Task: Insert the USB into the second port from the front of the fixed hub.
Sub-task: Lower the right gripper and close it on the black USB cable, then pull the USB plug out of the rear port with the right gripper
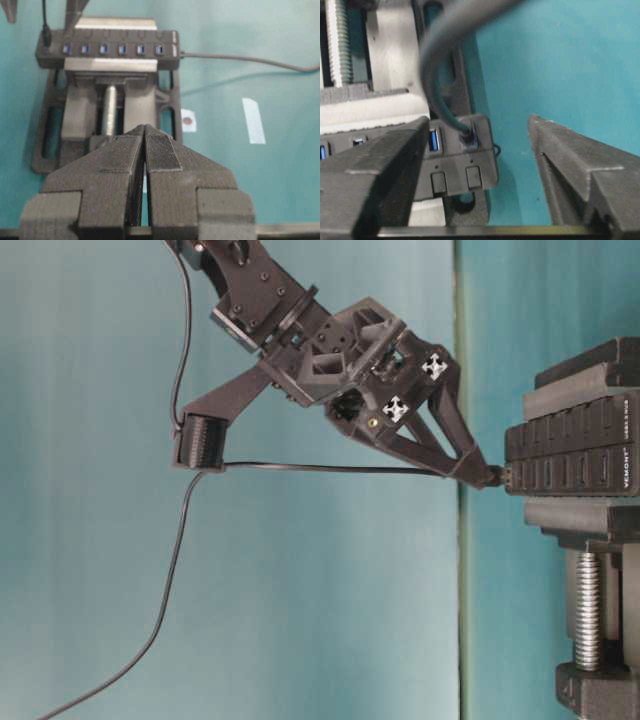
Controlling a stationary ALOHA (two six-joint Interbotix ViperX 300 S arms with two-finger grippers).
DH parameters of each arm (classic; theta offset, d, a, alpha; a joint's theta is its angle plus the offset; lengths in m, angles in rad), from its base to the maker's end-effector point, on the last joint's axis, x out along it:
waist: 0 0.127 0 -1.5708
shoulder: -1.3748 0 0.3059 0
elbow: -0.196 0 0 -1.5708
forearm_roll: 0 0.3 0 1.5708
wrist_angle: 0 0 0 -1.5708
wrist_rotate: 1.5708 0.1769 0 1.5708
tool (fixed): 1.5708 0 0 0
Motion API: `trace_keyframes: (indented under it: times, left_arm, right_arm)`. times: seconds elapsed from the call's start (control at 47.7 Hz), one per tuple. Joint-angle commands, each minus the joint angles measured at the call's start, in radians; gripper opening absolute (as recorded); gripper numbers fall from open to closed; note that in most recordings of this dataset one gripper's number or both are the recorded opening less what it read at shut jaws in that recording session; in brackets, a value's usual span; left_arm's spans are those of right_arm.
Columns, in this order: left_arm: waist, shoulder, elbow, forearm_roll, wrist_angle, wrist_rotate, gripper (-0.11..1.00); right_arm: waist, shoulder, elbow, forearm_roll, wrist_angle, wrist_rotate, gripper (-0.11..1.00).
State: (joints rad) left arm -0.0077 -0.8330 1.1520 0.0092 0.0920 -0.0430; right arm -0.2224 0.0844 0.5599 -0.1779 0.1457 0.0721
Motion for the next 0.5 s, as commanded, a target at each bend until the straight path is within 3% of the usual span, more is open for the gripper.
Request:
trace_keyframes:
  times: [0.0,0.482]
  left_arm:
    - [-0.002,0.002,-0.025,0.002,-0.006,-0.002,0.0]
    - [-0.002,0.003,-0.026,0.003,-0.006,-0.002,0.0]
  right_arm:
    - [0.005,-0.011,-0.025,0.002,-0.011,0.002,0.76]
    - [0.015,0.0,-0.025,0.002,-0.012,0.0,0.65]
